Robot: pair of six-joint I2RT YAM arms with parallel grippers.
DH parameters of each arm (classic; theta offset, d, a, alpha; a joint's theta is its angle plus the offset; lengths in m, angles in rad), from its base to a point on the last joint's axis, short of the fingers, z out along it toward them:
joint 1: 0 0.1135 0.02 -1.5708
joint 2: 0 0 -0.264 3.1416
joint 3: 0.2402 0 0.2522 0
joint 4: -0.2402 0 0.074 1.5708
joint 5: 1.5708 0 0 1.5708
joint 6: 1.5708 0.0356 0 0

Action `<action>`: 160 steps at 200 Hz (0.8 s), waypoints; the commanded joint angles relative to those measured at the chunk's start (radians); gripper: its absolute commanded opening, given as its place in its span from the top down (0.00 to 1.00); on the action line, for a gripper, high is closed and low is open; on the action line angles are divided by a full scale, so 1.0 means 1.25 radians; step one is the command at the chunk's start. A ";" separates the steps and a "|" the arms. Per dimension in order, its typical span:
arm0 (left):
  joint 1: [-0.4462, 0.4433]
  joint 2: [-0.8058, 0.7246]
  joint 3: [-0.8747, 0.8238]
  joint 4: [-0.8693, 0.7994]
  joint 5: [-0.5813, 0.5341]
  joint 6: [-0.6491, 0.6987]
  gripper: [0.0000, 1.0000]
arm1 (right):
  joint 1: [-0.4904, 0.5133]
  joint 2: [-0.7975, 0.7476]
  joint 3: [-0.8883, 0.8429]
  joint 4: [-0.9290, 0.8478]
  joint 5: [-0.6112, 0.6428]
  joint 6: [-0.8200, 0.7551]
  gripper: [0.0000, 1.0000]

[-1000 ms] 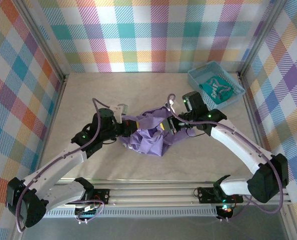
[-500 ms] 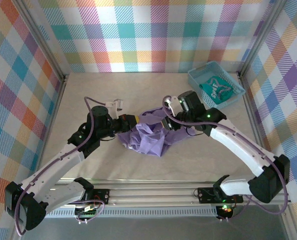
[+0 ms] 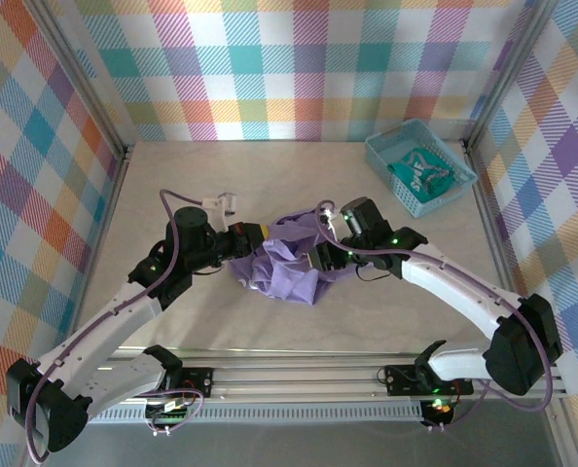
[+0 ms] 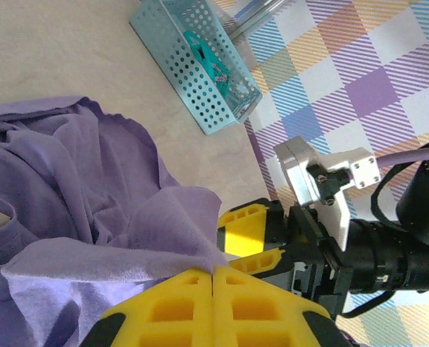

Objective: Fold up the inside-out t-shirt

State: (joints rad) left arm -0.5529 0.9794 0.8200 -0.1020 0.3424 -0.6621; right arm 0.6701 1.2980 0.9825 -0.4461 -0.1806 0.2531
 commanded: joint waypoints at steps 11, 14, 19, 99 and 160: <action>0.009 -0.015 -0.006 0.012 -0.004 0.006 1.00 | 0.000 0.011 -0.009 0.136 -0.051 0.086 0.49; 0.009 -0.014 -0.006 0.013 -0.004 0.006 1.00 | 0.000 0.011 -0.009 0.138 -0.052 0.087 0.49; 0.008 -0.016 -0.007 0.012 -0.004 0.006 1.00 | 0.000 0.012 -0.010 0.140 -0.053 0.088 0.49; 0.008 -0.019 -0.012 0.014 -0.011 0.009 1.00 | -0.001 0.044 -0.003 0.149 -0.062 0.085 0.75; 0.010 -0.070 -0.035 -0.021 -0.126 -0.003 1.00 | -0.027 -0.033 0.056 -0.015 0.050 -0.035 1.00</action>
State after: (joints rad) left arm -0.5526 0.9398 0.7967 -0.1078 0.2665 -0.6628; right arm 0.6537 1.3334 0.9920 -0.3588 -0.1928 0.3042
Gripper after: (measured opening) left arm 0.048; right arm 0.042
